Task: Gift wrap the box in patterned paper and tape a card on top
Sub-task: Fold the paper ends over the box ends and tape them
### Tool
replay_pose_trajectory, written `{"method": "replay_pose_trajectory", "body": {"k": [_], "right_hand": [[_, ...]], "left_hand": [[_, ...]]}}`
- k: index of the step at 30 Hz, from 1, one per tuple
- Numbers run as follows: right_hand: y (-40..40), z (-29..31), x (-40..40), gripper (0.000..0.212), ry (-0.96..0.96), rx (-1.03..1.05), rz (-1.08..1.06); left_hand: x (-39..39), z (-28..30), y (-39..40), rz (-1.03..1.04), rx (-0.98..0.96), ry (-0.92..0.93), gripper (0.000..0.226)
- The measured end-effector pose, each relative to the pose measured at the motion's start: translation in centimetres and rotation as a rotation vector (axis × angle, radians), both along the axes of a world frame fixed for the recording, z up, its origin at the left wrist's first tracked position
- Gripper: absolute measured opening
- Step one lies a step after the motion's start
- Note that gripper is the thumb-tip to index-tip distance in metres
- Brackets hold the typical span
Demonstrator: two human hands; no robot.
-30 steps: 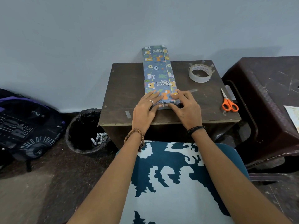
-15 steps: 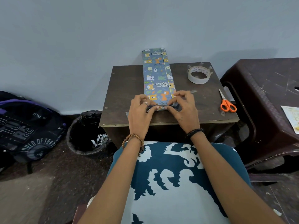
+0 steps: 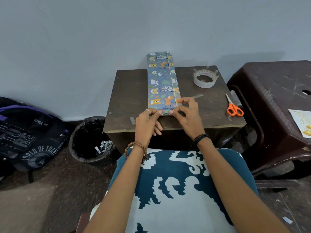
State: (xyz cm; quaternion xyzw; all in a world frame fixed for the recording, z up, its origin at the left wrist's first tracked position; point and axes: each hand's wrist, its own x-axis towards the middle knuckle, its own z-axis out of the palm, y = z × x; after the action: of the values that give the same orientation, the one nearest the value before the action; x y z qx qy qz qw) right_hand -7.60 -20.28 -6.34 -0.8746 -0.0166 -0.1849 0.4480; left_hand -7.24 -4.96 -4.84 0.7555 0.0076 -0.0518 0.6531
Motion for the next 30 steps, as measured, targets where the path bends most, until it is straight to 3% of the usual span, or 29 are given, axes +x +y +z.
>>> {"method": "replay_pose_trajectory", "body": {"k": [3,10,15,22,27,30], "right_hand": [[0.2,0.0,0.1,0.022,-0.006,-0.05,-0.025],[0.8,0.1,-0.3,0.014,-0.137,-0.182,-0.075],[0.3,0.1,-0.3,0.028,-0.253,-0.378,0.004],[0.4,-0.4,0.1,0.017,-0.365,-0.61,-0.04],[0.5,-0.4,0.1,0.02,-0.378,-0.609,-0.019],[0.6,-0.3,0.1,0.022,-0.37,-0.608,-0.021]], "left_hand": [[0.2,-0.2,-0.3,0.012,0.023,-0.017,0.017],[1.0,-1.3,-0.6,0.06,0.277,-0.141,0.018],[1.1,-1.4,-0.5,0.072,0.276,-0.161,0.021],[0.8,-0.8,-0.3,0.103,0.242,-0.139,0.017],[0.0,-0.5,0.4,0.065,0.558,-0.424,0.011],[-0.3,-0.1,0.6,-0.031,0.807,-0.469,0.022]]}}
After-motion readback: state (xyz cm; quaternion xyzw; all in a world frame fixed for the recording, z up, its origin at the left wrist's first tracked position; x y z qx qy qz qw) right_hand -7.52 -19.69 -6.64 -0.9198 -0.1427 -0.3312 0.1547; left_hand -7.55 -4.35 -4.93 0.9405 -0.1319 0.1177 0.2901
